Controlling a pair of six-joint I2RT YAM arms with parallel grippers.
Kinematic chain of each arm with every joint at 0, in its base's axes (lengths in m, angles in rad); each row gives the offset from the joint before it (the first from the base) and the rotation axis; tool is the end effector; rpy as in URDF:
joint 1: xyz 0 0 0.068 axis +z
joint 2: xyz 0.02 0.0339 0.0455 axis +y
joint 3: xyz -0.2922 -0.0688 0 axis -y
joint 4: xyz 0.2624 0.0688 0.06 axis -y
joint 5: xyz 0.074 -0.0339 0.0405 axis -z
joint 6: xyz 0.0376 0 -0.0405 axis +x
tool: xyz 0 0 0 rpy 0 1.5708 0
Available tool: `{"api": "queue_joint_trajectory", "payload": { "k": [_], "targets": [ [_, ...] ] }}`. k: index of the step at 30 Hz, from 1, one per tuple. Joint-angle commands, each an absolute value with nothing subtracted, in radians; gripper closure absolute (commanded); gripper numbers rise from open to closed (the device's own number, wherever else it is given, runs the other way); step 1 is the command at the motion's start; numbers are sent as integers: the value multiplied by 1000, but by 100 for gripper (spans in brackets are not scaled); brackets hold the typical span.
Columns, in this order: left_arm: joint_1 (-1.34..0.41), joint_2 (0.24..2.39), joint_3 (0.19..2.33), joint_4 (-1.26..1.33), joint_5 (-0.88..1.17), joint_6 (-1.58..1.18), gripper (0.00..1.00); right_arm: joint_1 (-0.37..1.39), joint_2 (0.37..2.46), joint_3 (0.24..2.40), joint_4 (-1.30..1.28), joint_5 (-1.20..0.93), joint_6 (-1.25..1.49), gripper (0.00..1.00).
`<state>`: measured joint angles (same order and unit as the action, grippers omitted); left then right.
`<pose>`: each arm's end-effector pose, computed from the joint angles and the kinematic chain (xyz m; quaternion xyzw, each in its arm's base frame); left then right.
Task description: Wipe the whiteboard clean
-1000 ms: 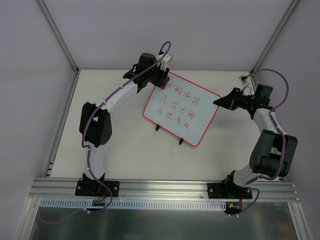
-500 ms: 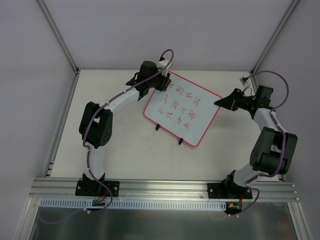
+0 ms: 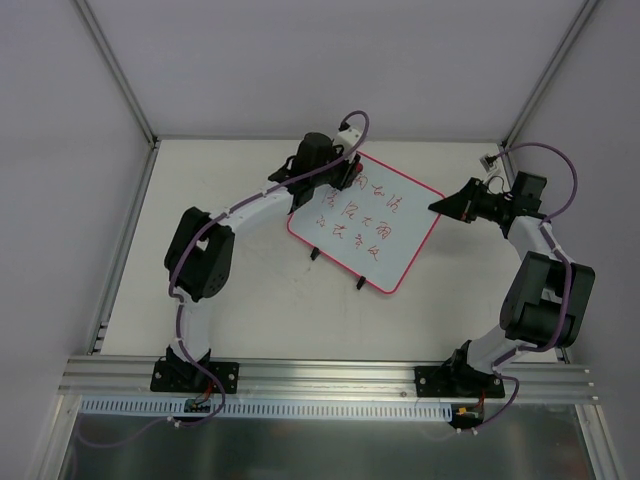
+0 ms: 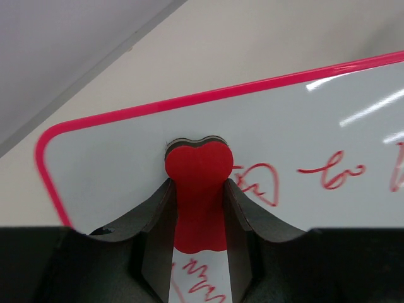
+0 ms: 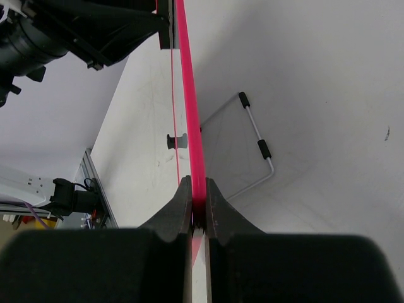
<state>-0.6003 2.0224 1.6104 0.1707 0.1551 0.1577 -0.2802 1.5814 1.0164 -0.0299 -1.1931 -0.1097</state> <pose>0.4257 -0.2985 0.2997 0.3347 0.7113 -0.1945 0.5866 0.3456 -0.0631 0.2666 -0.2002 0.7505 0.4117 0.4766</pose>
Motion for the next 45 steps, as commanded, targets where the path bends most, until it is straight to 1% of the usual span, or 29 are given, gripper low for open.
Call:
{"api": "queue_joint_trajectory", "payload": {
  "k": [1,6,11,14,15,17,26,30,34,37,45],
  "targets": [
    [-701,2040,1591,175,207,117,100,-273,1571,1002,28,-1135,-238,100],
    [-805,2074,1588,169,167,81,100,-273,1557,1006,28,-1126,-233,100],
    [-859,2115,1652,150,59,38,100,-273,1542,1002,28,-1118,-232,100],
    [-856,2106,1663,143,6,28,100,-275,1536,996,28,-1111,-232,100],
    [-853,2094,1657,137,-59,34,100,-273,1534,994,28,-1109,-232,100],
    [-835,2076,1643,135,-112,41,100,-272,1531,994,28,-1104,-230,100],
    [-727,2005,1543,109,-222,67,100,-270,1513,994,28,-1092,-227,100],
    [-690,2009,1540,92,-203,75,100,-272,1513,989,28,-1092,-225,100],
    [-704,2034,1600,64,-131,117,100,-271,1508,992,28,-1088,-225,100],
    [-755,2062,1640,45,-83,150,100,-270,1509,996,28,-1086,-222,100],
    [-926,2144,1739,-24,-92,195,100,-265,1509,986,29,-1075,-222,100]
  ]
}}
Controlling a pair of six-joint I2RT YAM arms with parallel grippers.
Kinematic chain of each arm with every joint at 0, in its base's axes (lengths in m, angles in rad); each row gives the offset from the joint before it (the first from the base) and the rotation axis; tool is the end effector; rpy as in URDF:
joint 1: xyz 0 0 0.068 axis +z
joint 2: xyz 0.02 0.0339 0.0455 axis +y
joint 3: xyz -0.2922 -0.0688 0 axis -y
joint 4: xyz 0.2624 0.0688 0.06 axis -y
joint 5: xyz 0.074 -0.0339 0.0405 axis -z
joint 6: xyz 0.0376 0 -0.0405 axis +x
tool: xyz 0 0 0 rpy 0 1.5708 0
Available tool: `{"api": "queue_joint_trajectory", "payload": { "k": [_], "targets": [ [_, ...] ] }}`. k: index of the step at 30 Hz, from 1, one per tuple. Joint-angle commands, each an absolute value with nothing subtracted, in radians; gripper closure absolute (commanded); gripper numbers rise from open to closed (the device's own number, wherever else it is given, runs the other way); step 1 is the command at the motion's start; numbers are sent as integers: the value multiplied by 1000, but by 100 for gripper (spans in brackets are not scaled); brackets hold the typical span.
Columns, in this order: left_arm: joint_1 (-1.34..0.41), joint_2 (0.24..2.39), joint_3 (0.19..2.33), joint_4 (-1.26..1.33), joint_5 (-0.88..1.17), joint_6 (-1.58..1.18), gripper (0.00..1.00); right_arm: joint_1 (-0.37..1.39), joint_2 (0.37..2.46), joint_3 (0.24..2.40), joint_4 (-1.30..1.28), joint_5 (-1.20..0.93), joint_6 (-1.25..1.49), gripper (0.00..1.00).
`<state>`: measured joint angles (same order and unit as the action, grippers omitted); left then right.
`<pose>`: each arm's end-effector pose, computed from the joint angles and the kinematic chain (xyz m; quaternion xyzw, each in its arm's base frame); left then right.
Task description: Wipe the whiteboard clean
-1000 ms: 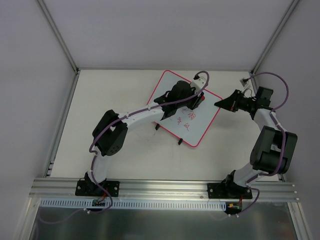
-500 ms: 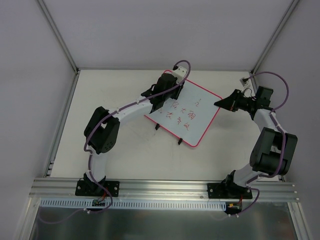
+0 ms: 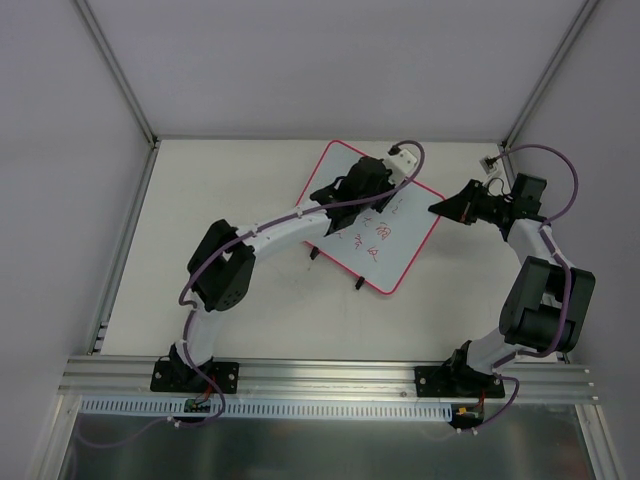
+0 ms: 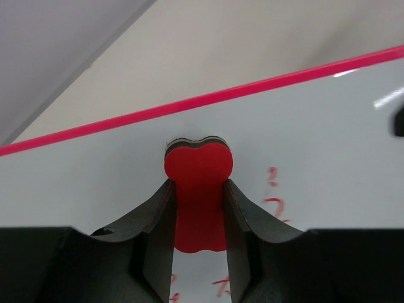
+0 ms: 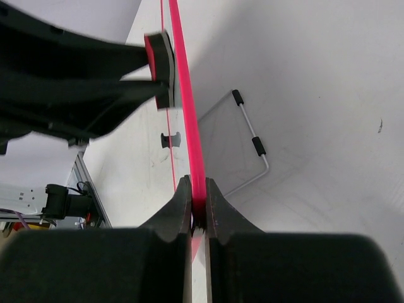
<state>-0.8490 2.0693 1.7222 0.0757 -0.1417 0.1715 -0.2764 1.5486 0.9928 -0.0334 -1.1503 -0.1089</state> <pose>0.3568 -0.3973 0.3075 0.3505 0.7140 -0.1474 0.5879 0.3387 -0.0604 0.2685 -0.1936 0.7589 0.3952 0.4800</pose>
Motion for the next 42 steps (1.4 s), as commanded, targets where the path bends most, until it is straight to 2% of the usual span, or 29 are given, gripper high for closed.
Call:
{"api": "queue_joint_trajectory", "payload": {
  "k": [1,7,12,22,32,38,42],
  "targets": [
    [-939,2149,1749,-31,-86,193,100,-264,1506,986,29,-1074,-222,100],
    [-1000,2175,1741,-55,-40,140,100,-261,1513,985,29,-1068,-222,100],
    [-985,2135,1683,-55,-81,86,100,-262,1511,976,31,-1060,-225,100],
    [-749,1974,1499,-26,-173,3,100,-261,1526,977,29,-1058,-229,99],
    [-543,1945,1385,106,-163,-83,100,-264,1526,973,28,-1055,-233,100],
    [-528,1959,1364,133,-105,-71,100,-267,1531,974,28,-1060,-235,100],
    [-584,1957,1364,141,-92,-58,100,-268,1537,976,29,-1060,-235,100]
  ]
}}
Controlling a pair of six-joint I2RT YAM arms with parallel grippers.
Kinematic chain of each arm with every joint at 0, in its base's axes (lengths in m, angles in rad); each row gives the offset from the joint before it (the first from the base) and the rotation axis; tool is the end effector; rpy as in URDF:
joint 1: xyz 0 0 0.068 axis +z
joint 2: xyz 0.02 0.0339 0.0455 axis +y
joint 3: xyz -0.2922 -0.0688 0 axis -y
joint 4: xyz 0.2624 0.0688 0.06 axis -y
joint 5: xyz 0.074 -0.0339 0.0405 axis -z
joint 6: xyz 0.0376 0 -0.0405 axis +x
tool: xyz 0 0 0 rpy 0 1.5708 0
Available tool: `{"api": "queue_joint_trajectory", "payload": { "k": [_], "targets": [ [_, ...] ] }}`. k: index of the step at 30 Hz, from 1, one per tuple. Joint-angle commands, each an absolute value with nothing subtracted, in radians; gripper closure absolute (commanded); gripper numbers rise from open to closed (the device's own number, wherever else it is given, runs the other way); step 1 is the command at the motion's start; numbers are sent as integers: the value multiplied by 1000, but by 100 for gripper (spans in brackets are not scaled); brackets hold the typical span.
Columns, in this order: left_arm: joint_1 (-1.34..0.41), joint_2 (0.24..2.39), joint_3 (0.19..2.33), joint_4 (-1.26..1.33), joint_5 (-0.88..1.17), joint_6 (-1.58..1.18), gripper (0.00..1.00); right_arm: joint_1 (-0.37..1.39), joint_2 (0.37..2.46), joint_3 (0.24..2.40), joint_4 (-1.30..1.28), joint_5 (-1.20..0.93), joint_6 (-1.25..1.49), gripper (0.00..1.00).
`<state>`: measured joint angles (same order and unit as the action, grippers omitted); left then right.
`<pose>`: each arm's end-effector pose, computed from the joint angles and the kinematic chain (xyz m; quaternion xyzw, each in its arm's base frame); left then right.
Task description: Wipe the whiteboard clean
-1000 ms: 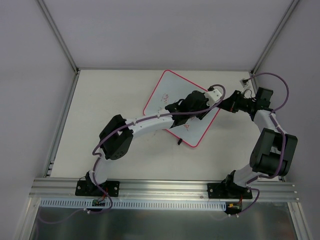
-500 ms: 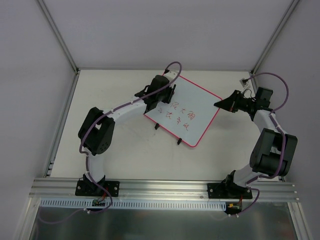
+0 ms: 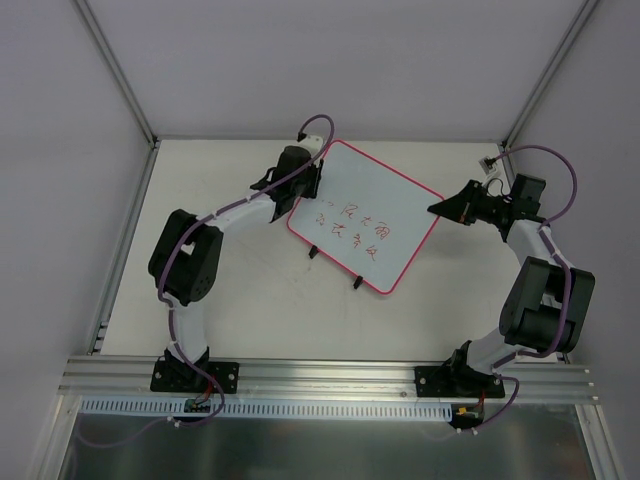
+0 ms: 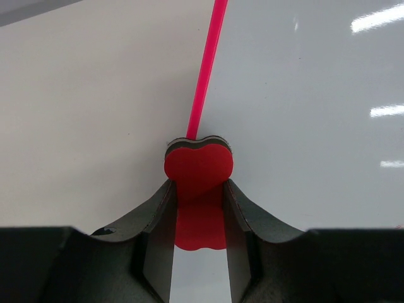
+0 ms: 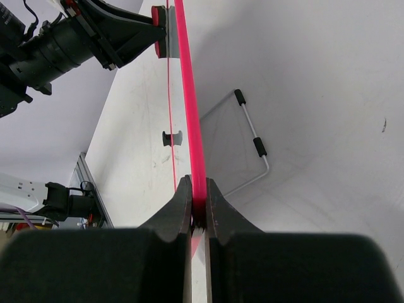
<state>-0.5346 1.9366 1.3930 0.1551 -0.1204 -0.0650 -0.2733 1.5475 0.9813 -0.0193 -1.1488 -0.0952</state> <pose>0.4180 -0.2423 0.2598 0.1602 0.8139 -0.1166 0.5462 0.3379 -0.0591 0.2661 -0.1902 0.7596 0.3979 0.4780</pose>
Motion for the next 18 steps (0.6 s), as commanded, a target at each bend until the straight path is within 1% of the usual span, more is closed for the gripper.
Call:
{"api": "queue_joint_trajectory", "payload": {
  "k": [1,6,11,15,18],
  "targets": [
    [-622,1959,1367,141,-103,-57,100,-267,1537,976,29,-1060,-235,100],
    [-741,1996,1374,166,-55,-118,100,-267,1551,976,31,-1066,-238,100],
    [-903,2057,1442,167,-32,-136,100,-267,1555,974,41,-1068,-233,100],
    [-968,2080,1476,166,28,-149,100,-268,1560,977,41,-1071,-230,100],
    [-965,2071,1465,166,17,-172,100,-267,1560,976,43,-1069,-230,100]
  ]
}}
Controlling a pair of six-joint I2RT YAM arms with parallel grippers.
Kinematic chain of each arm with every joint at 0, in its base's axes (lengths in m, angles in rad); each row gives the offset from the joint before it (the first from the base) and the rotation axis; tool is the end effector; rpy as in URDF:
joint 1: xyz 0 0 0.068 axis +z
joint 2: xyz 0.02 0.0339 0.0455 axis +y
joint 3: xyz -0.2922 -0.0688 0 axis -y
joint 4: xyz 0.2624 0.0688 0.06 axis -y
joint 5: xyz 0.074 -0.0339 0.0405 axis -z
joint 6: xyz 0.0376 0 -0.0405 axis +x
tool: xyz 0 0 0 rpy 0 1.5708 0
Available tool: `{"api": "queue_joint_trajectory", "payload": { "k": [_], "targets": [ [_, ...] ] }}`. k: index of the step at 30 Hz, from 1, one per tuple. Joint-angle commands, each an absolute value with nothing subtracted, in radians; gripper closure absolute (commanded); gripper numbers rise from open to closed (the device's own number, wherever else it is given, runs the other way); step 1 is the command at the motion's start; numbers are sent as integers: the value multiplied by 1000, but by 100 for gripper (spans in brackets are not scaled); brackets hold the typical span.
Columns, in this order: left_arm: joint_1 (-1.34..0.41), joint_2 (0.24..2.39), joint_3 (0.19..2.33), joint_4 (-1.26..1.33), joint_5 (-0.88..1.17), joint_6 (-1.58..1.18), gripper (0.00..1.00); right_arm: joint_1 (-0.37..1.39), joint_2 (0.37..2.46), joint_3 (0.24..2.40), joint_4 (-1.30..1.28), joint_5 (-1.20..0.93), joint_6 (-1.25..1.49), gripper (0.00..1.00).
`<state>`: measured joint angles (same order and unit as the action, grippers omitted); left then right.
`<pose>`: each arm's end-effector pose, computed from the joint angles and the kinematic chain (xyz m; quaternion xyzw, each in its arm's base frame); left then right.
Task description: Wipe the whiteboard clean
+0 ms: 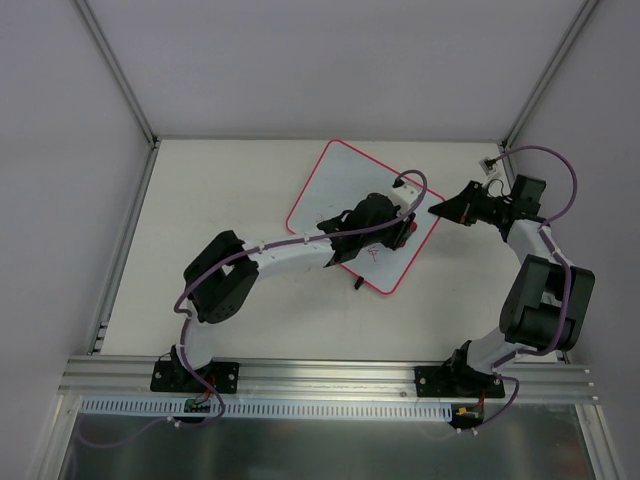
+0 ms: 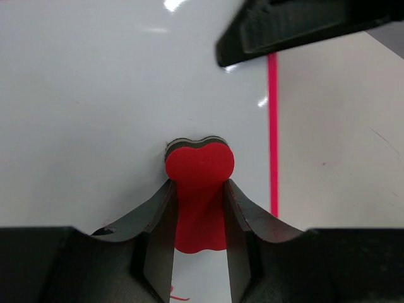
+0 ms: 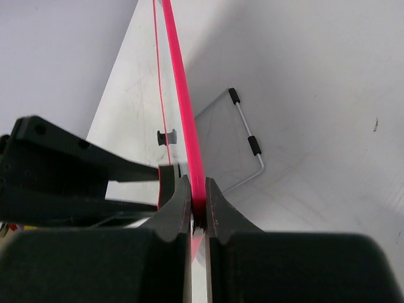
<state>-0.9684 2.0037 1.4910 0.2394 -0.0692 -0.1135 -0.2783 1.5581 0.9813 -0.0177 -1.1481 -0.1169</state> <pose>0.2900 -0.4171 0.2722 0.3111 0.7334 -0.2873 0.5318 0.3393 -0.0613 0.2628 -0.1941 0.7598 0.3930 0.4803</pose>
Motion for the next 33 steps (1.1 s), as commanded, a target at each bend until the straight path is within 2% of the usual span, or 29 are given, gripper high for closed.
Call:
{"api": "queue_joint_trajectory", "payload": {
  "k": [1,9,15,21,28,33],
  "targets": [
    [-957,2059,1454,164,6,-164,100,-267,1562,976,43,-1071,-232,100],
    [-807,1948,1336,160,-124,-164,100,-267,1557,974,43,-1063,-233,100],
    [-646,1891,1210,210,-115,-203,100,-270,1557,966,41,-1058,-236,100],
    [-554,1898,1198,218,-112,-207,100,-273,1557,968,41,-1061,-235,100],
    [-552,1937,1242,224,-35,-215,100,-273,1562,971,43,-1066,-232,100],
    [-679,1960,1256,227,-12,-216,100,-273,1566,971,44,-1072,-230,100]
  ]
}}
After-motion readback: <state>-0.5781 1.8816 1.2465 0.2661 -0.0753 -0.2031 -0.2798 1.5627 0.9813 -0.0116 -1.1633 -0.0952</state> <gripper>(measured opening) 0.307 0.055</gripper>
